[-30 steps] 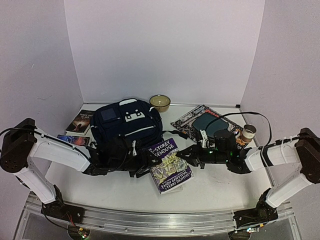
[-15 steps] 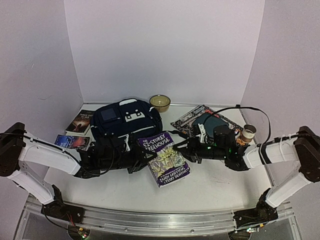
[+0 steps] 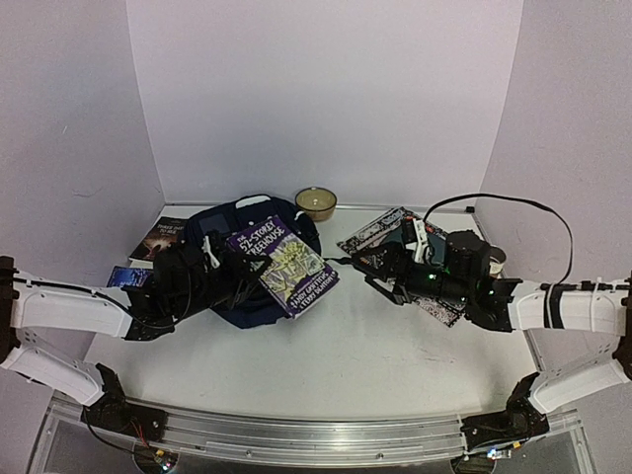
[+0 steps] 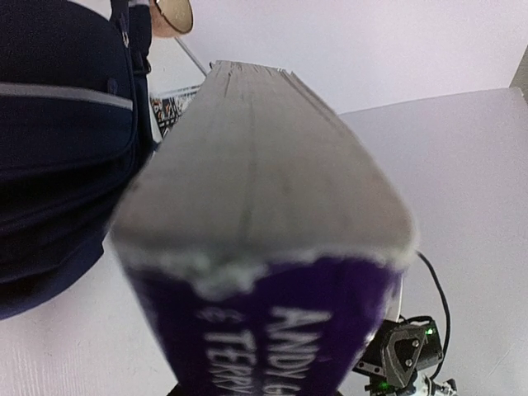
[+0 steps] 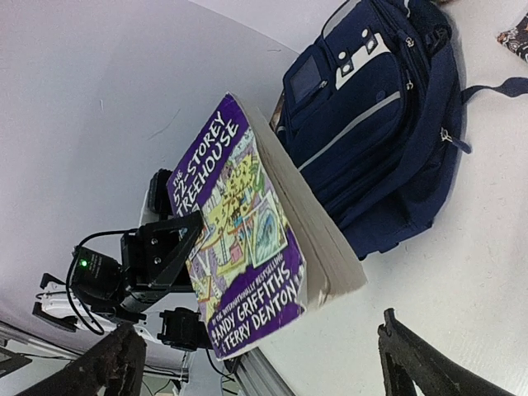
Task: Pack the student bag
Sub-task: Pass from the left arm to the right
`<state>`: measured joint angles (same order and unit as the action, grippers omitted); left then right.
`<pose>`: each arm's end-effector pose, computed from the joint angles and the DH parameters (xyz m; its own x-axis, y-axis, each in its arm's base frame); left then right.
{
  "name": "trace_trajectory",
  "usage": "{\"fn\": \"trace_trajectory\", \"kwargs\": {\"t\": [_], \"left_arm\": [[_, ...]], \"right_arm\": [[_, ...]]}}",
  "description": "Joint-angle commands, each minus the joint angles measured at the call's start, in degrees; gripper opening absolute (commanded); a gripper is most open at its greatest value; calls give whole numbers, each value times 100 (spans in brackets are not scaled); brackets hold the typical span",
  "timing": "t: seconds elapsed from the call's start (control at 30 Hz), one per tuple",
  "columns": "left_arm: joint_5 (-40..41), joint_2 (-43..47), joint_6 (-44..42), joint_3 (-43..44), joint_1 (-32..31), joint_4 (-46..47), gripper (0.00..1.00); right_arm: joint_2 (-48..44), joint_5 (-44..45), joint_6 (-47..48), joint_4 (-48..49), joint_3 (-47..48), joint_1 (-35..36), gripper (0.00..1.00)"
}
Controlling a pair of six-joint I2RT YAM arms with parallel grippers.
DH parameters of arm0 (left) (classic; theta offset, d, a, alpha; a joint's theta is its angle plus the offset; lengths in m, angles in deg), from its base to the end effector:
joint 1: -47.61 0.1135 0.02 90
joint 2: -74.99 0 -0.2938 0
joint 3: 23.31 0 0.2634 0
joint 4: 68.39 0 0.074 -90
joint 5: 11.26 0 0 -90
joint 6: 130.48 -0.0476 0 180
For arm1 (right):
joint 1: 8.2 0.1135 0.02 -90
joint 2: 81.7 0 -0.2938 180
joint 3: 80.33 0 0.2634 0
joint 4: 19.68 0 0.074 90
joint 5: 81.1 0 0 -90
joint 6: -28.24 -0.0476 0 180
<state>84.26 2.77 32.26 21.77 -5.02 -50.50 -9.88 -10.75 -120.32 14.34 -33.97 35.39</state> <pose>0.1763 -0.2233 0.2536 -0.7293 -0.6111 -0.3076 0.1244 0.3236 -0.9380 0.1944 0.2072 0.2971 -0.7033 0.4399 -0.5585 -0.5563 0.1486 0.8176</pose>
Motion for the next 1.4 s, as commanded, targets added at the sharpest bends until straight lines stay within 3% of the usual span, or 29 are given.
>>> {"fn": "trace_trajectory", "kwargs": {"t": [0.0,0.3,0.53,0.73,0.87,0.97,1.13,1.27,1.37], "left_arm": [[311,233,-296,552,90,583,0],[204,-21,-181,966,95,822,0],[-7,-285,35,1087,86,1077,0],[-100,-301,180,1067,84,1205,0],[-264,-306,341,1037,65,1336,0],[-365,-313,537,952,24,1471,0],[-383,-193,667,701,-46,1593,0],[-131,39,583,314,-44,1592,1],[178,227,414,-116,-39,1580,10]], "right_arm": [[19,-67,-425,721,-196,42,98],[945,-365,-1043,2451,20,278,98],[1614,-686,-1183,3273,639,337,98],[1870,-769,-1114,3323,1114,338,97],[2026,-683,-1103,3445,1203,338,90],[2123,-669,-1088,3639,1279,338,80],[2167,-699,-1030,3902,1344,334,51],[2067,-728,-933,3979,1268,328,21],[2006,-811,-866,3983,1239,319,1]]}}
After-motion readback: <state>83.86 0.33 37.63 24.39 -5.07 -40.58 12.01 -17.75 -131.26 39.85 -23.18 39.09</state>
